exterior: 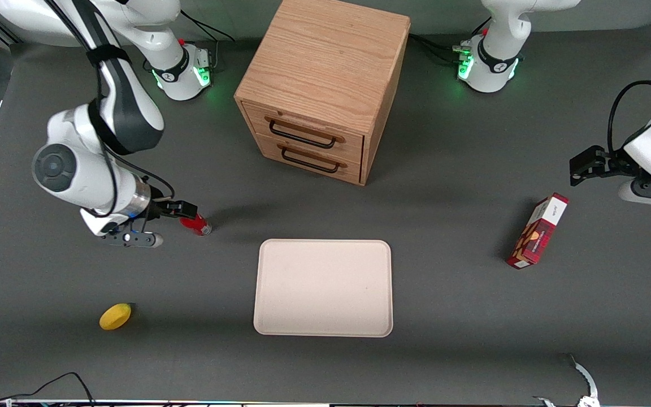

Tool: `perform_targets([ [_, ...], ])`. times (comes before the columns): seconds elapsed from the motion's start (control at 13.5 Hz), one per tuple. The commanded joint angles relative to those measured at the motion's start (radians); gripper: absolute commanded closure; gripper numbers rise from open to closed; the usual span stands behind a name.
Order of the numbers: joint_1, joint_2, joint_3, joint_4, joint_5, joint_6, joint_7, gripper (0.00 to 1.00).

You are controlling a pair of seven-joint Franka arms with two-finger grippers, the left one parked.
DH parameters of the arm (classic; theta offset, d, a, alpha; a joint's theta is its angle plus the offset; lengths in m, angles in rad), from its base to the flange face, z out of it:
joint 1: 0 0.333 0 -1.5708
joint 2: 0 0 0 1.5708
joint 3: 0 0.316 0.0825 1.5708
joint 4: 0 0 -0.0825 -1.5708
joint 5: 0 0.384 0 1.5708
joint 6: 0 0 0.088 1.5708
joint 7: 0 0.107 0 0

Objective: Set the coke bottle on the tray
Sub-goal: 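Close the right gripper around the red bottle, then lift the red bottle and carry it to the cream tray's edge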

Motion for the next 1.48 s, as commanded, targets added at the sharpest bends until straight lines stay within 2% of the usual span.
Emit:
perform_targets([
  [0.0,-0.004,-0.047,0.004,-0.114,-0.071,0.096,0.033,0.0],
  [0.37,-0.009,-0.092,0.004,-0.2,-0.077,0.141,0.033,0.0],
  [0.44,-0.009,-0.1,0.004,-0.208,-0.094,0.141,0.033,0.09],
  [0.67,-0.009,-0.099,0.004,-0.207,-0.111,0.145,0.031,0.64],
  [0.74,-0.009,-0.097,0.004,-0.207,-0.117,0.147,0.031,0.78],
  [0.81,-0.009,-0.096,0.004,-0.205,-0.119,0.148,0.031,0.82],
  [1.04,-0.006,-0.091,0.004,-0.204,-0.119,0.162,0.031,0.87],
  [1.26,-0.001,-0.091,0.007,-0.199,-0.119,0.167,0.033,1.0],
  [1.41,-0.001,-0.105,0.009,-0.153,-0.117,0.127,0.027,1.0],
])
